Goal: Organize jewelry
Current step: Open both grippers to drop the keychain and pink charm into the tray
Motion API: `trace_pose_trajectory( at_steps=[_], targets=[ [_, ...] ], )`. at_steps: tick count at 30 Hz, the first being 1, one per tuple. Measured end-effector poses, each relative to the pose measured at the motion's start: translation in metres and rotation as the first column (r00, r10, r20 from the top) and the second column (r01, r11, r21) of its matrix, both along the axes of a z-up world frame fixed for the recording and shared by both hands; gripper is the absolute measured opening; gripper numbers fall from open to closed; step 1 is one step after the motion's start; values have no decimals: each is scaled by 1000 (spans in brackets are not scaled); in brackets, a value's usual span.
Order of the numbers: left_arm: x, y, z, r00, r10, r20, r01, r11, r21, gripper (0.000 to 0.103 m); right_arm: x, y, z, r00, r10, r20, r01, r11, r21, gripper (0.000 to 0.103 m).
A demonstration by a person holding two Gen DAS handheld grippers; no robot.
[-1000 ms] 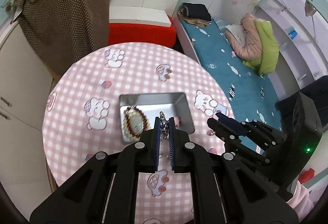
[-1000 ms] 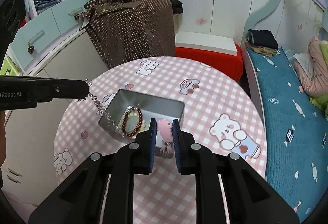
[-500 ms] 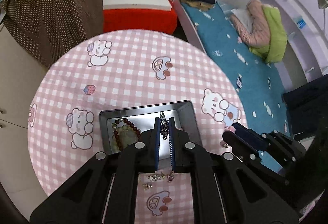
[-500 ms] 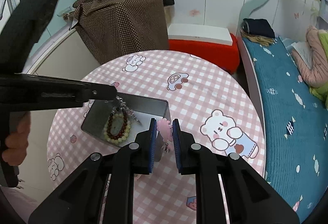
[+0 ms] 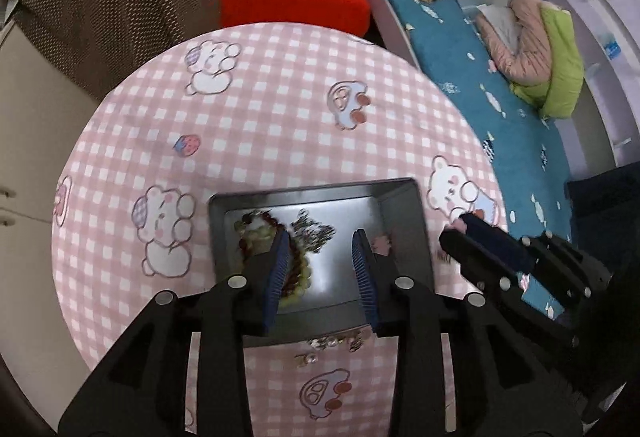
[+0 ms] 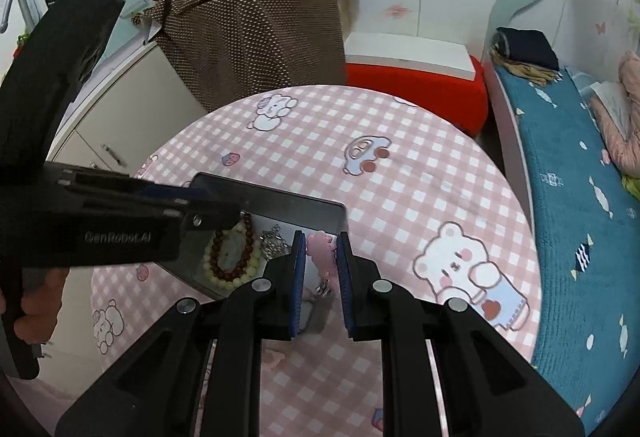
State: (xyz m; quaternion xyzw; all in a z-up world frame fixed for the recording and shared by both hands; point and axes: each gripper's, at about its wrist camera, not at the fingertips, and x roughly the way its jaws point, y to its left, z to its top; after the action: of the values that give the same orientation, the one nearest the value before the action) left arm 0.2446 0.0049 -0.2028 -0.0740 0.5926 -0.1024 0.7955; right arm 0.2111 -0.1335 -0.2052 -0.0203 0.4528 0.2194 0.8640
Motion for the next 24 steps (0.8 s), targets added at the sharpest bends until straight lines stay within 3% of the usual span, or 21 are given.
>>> trace_pose_trajectory(
  at_steps=[12,15,24],
  targets=[
    [-19,24,6,998,65,-9,-65,998,9,34,7,20,5,996,81,30,-81,997,2,19],
    [-23,26,9,997,73,1,-73,997,10,42,6,18,6,997,69,39,-69,998,-3,30],
    [-30,25,18,998,66,22,-66,998,6,42,1,3,11,999,1,34,-1,1000,-6,31]
  ],
)
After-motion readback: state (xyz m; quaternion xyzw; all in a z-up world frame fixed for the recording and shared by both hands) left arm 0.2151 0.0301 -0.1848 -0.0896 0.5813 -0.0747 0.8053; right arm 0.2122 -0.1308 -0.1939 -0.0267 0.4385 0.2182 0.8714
